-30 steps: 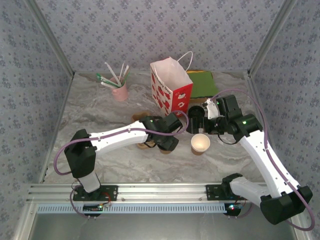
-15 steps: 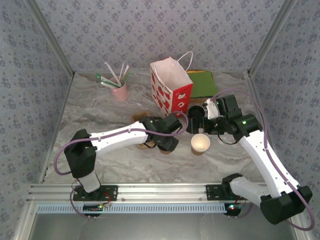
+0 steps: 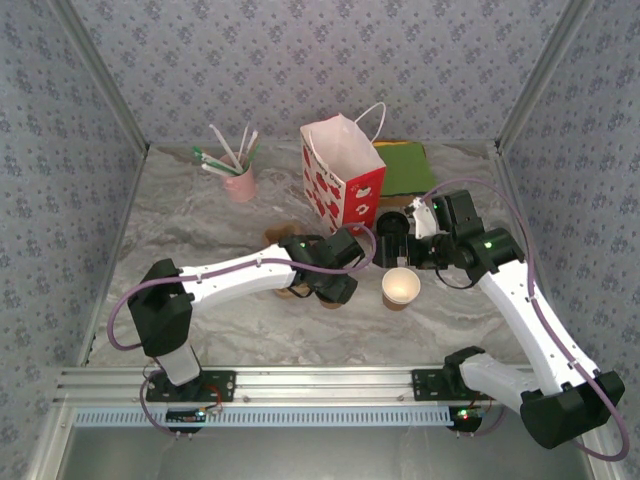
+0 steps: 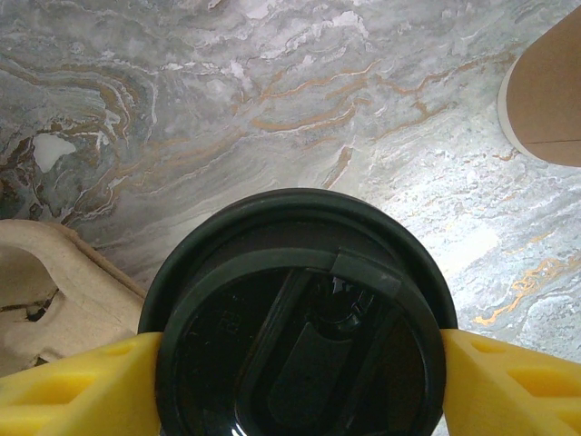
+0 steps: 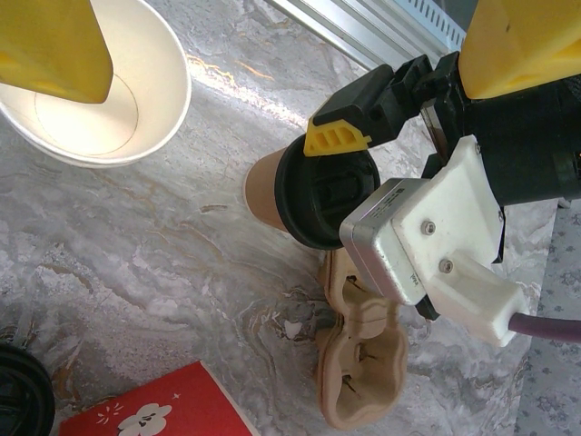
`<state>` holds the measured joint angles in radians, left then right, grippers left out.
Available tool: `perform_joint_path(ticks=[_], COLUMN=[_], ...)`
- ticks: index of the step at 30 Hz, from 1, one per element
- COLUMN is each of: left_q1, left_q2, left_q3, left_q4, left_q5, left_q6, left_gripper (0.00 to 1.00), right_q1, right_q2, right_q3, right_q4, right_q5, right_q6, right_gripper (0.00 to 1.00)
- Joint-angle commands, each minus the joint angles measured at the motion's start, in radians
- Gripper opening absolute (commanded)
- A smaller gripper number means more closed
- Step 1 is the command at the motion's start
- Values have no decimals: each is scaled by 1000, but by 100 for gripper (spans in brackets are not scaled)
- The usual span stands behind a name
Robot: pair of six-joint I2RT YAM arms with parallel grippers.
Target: Pack the takeout coffee
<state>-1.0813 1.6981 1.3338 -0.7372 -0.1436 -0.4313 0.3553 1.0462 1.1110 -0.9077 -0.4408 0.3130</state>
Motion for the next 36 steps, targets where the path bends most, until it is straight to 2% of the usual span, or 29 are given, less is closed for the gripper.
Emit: perform_joint_path(ticks=[1, 15, 16, 21, 26, 31, 34, 36], left_q1=[-12, -8, -6, 33, 123, 198, 227, 239], left_q2=[-8, -81, -88, -151, -245, -308, -320, -321], left_q3=[2, 70, 70, 49, -47, -154, -204, -227], left_q4=[-46, -47, -44, -26, 27, 94, 131, 154], left_q5=[9, 6, 13, 36, 133, 225, 281, 309], left_q6=[-6, -27, -30, -84, -171, -241, -266, -277], left_gripper=[77, 94, 99, 96, 87, 77, 71, 68], right_q1=[-3, 4, 6, 36, 106, 166, 210, 234], right_q2=[2, 13, 15, 40, 86, 160, 207, 238], right_q3=[-7, 0, 2, 10, 19, 31, 43, 48], right_q4=[10, 18, 21, 30, 47, 82, 89, 90], right_q5=[-6, -7, -7, 4, 30, 34, 47, 63], right_q6=[-3, -3, -1, 5, 10, 31, 35, 41], right_gripper=[100, 100, 100, 100, 86, 61, 52, 49])
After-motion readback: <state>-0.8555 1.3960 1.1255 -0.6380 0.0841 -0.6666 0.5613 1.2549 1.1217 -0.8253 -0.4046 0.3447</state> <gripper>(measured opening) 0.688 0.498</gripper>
